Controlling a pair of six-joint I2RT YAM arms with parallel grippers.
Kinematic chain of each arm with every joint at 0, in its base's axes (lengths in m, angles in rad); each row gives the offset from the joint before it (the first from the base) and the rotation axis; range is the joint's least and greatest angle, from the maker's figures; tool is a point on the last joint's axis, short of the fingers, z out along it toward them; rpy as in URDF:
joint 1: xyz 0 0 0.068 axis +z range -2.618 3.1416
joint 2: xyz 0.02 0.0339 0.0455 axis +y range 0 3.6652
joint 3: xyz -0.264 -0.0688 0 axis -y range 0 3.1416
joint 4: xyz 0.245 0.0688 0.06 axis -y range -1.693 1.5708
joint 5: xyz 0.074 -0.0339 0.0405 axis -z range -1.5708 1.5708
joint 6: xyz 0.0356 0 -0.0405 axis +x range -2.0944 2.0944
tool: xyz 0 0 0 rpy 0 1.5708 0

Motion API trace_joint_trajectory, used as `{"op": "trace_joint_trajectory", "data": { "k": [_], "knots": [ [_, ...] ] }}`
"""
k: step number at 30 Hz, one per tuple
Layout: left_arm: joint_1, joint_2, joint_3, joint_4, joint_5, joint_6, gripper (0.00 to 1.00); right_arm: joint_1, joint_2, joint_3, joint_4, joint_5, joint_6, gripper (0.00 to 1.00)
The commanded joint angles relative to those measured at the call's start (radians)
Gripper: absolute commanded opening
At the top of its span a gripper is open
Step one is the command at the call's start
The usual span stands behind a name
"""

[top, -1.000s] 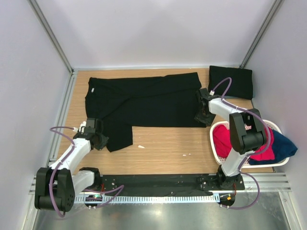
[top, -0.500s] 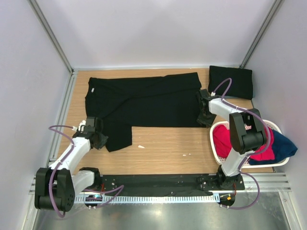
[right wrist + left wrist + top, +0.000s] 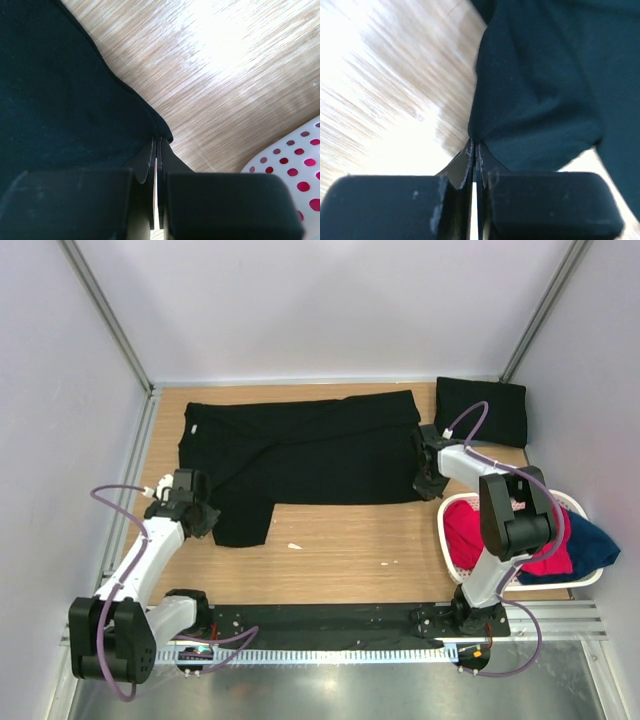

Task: Fold and stack the t-shirts
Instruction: Fold the tshirt

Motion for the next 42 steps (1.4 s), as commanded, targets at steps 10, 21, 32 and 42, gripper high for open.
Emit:
{"op": "trace_joint_trajectory", "data": {
  "k": [10, 21, 32, 42],
  "knots": [
    [-0.002, -0.002, 0.299, -0.129, -0.137, 0.092, 0.0, -0.012, -0.031, 0.154, -0.099, 0.0, -0.062, 0.01],
    [-0.004, 0.221, 0.562, -0.029, -0.204, 0.282, 0.0, -0.012, 0.056, 0.381, -0.136, 0.053, -0.126, 0.01],
    [-0.004, 0.445, 0.78, 0.057, -0.252, 0.428, 0.0, -0.021, 0.28, 0.685, -0.15, 0.086, -0.204, 0.01],
    [-0.002, 0.587, 0.859, 0.074, -0.211, 0.482, 0.0, -0.022, 0.429, 0.856, -0.145, 0.122, -0.283, 0.01]
  ]
}}
